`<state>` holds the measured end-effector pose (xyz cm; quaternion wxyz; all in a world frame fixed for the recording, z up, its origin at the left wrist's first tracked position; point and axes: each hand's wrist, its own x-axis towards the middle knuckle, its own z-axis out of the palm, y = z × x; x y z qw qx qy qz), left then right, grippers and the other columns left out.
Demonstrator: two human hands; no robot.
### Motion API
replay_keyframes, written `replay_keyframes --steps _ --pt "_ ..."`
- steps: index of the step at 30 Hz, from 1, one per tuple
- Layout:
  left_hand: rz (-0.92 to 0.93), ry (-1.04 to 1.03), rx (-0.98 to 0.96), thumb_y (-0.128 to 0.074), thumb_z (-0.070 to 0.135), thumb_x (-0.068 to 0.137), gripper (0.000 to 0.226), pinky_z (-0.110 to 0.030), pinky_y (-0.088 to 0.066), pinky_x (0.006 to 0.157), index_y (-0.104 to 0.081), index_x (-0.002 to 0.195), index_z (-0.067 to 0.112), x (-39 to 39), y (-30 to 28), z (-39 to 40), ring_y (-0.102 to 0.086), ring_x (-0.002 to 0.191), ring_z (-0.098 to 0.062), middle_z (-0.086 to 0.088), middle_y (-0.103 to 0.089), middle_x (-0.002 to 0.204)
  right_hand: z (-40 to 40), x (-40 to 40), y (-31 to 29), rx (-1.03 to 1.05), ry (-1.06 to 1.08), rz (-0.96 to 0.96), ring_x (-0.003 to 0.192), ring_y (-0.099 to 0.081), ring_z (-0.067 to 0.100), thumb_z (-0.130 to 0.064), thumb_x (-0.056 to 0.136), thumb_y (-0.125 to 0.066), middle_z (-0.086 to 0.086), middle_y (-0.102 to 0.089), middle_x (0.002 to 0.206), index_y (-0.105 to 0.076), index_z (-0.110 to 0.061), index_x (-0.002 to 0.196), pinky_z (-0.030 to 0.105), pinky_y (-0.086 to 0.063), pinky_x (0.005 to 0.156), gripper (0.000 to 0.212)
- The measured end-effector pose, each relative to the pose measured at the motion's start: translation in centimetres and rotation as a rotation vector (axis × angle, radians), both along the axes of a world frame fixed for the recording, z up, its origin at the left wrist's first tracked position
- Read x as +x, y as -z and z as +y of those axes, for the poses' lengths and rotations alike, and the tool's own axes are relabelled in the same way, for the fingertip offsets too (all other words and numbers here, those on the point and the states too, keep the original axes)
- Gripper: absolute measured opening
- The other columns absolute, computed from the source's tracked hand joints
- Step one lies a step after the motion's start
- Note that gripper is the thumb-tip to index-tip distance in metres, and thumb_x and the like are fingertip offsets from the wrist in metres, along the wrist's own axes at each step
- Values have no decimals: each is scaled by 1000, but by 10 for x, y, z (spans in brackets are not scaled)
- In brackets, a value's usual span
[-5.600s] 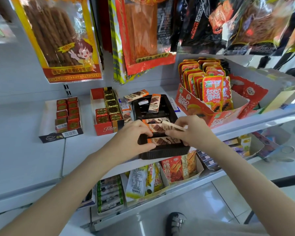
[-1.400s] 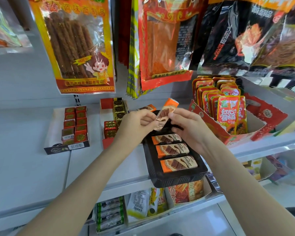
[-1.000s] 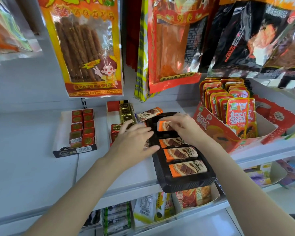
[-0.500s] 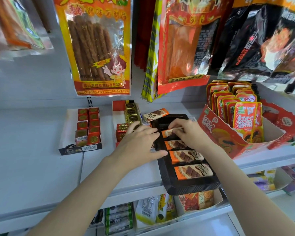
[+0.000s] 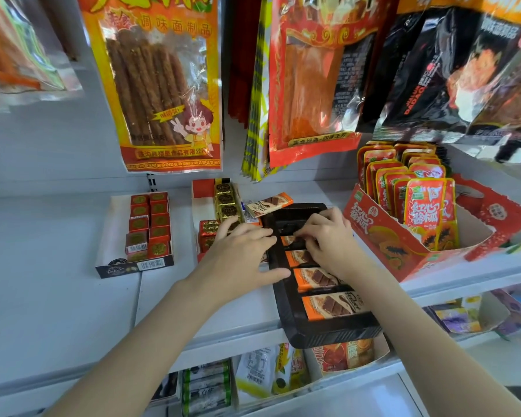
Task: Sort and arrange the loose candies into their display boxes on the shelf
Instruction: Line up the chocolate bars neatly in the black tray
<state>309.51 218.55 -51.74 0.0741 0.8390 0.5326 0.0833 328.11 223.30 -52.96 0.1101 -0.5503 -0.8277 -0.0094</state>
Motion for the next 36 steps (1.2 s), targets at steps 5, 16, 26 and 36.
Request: replay_keyframes --steps 5,16,26,36 --pt "-29 6 33 -34 67 85 69 -34 6 115 -34 141 28 -4 1 0 -17 138 -4 14 -28 149 10 2 -19 17 -6 168 112 -46 23 -9 91 -42 -3 -68 105 -60 -19 115 36 -25 98 32" --pt "-34 44 62 -33 55 92 52 -34 1 114 -35 139 33 -9 6 2 -13 139 -7 16 -28 149 56 -46 -30 -37 -173 -41 110 -44 32 -2 84 -53 15 -51 118 -53 -9 120 37 -38 84 37" --pt "-67 39 32 -41 64 84 65 -35 6 116 -39 138 27 -3 4 1 -18 138 -4 11 -32 148 6 6 -31 -178 183 740 51 -60 10 -17 84 -64 11 -66 82 -48 -13 101 29 -53 58 23" --pt "-149 45 18 -50 65 78 65 -26 5 113 -46 131 28 -2 -2 -1 -24 134 -7 15 -40 137 11 -7 -13 -96 374 780 81 -61 32 -20 84 -64 9 -56 90 -49 -10 96 32 -45 62 22"
